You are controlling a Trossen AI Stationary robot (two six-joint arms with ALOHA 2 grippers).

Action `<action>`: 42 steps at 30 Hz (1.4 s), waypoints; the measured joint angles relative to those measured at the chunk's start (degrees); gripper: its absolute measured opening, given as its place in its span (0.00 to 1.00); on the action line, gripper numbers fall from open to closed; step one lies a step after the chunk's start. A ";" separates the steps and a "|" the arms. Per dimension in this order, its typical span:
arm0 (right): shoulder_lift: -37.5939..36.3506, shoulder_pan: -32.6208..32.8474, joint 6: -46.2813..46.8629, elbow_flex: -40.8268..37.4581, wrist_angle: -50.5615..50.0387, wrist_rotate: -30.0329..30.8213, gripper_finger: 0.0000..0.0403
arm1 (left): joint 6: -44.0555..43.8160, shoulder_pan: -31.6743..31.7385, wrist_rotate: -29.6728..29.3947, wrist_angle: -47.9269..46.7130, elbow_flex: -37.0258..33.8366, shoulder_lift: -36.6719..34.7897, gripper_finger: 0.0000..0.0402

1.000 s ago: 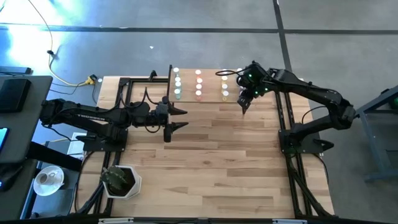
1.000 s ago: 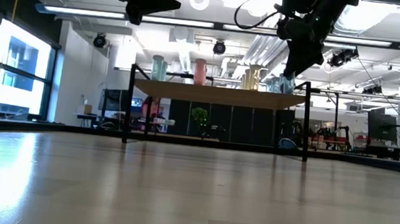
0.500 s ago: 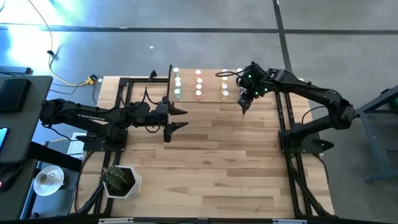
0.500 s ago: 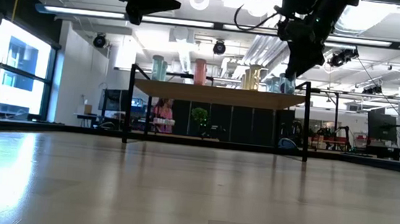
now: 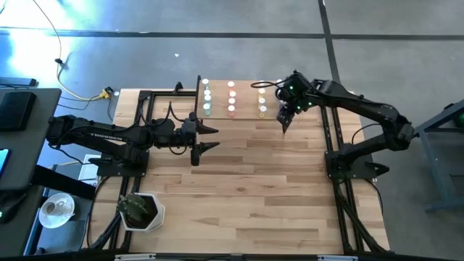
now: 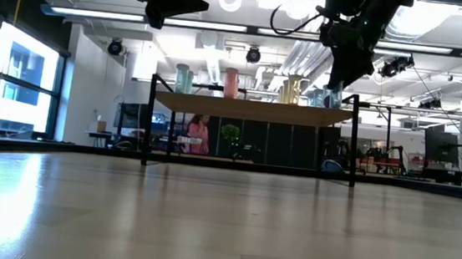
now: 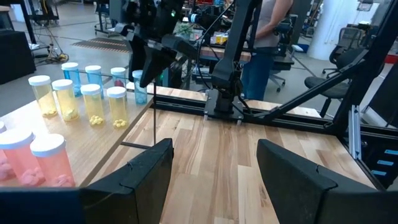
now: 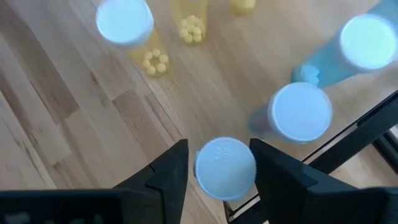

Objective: Pick and place medicine bottles onto shelf by color
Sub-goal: Align the blue pill bottle with the blue pill bottle, then return to Home Position

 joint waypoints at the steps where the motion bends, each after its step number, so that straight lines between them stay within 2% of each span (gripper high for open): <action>1: -0.02 0.00 0.00 0.51 0.13 0.00 0.40 | 0.00 -0.02 0.00 0.00 0.00 0.00 0.55; 14: -0.06 0.02 0.00 8.19 -3.01 -0.04 0.40 | 2.66 -0.04 0.20 -0.38 0.04 -1.94 0.55; 19: -0.85 0.28 -0.68 11.12 -4.76 -0.43 0.40 | 3.91 -0.04 1.08 -6.02 0.04 -6.40 0.55; 24: -5.00 3.13 -2.93 10.82 -4.25 -1.32 0.40 | 3.48 -0.21 1.09 -11.56 -0.26 -10.74 0.55; 28: -10.73 6.84 -2.57 6.07 -0.64 -1.47 0.40 | 2.85 -1.27 1.05 -7.77 -5.25 -14.65 0.55; 42: -32.80 19.44 5.98 -22.49 24.94 -1.01 0.40 | 0.46 -2.03 0.24 2.91 -25.94 -29.79 0.55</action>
